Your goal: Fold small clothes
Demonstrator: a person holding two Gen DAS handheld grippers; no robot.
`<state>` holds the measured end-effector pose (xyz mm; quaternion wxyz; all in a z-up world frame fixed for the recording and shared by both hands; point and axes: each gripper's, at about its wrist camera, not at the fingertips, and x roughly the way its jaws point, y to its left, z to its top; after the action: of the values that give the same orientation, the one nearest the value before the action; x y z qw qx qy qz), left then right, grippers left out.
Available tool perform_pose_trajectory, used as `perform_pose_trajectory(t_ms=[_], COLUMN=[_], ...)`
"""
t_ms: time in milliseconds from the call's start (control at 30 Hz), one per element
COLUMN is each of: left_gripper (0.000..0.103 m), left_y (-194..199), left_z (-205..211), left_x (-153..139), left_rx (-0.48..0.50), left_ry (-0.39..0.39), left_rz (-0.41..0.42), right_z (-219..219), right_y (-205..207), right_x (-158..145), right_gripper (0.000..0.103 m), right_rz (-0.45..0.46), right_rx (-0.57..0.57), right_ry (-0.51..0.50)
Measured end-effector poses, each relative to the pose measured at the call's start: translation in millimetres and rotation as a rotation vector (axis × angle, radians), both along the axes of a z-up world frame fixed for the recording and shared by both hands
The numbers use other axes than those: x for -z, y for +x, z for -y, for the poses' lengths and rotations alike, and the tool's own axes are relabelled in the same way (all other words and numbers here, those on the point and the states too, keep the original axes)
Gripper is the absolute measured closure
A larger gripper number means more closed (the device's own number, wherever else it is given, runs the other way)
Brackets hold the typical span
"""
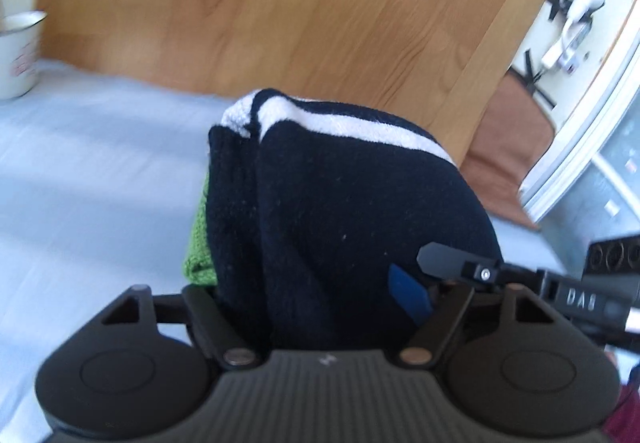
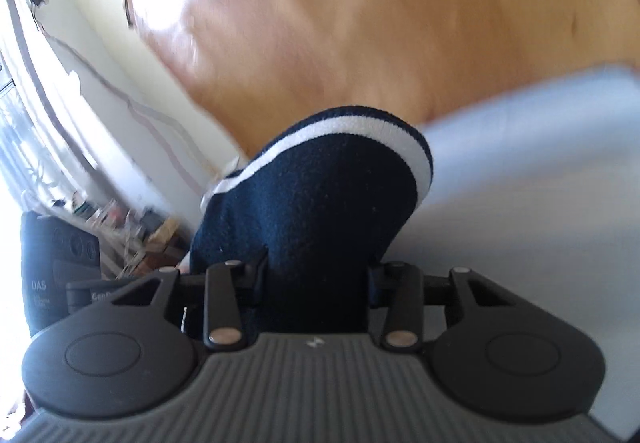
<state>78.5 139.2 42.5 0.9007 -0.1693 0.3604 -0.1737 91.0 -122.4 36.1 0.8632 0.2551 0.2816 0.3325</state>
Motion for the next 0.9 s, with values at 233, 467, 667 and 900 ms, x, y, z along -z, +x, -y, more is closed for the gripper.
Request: perform_pose_trajectory(t_ms=[233,467,667,900], left_gripper=[0.03,0.022,0.011,0.01], left_y=[104,149,139,65], left_z=[63,99,99,95], left_x=[-5,38,41,34], left_rx=[0.049,0.006,-0.068,-0.176], left_ry=[-0.017,0.08,0.093,0.186], left_rz=[0.053,0.043,0.052,0.088], right_z=[55,81,88,106], right_y=[74,126,118,81], right_x=[0,46,49,56], right_gripper=[0.057,0.048,0.034,0.029], right_rz=[0.057,-0.055,-0.051,-0.086], right_rx=[0.15,0.201,0.243,0.327], right_ry=[-0.054,-0.054,-0.033,0.037])
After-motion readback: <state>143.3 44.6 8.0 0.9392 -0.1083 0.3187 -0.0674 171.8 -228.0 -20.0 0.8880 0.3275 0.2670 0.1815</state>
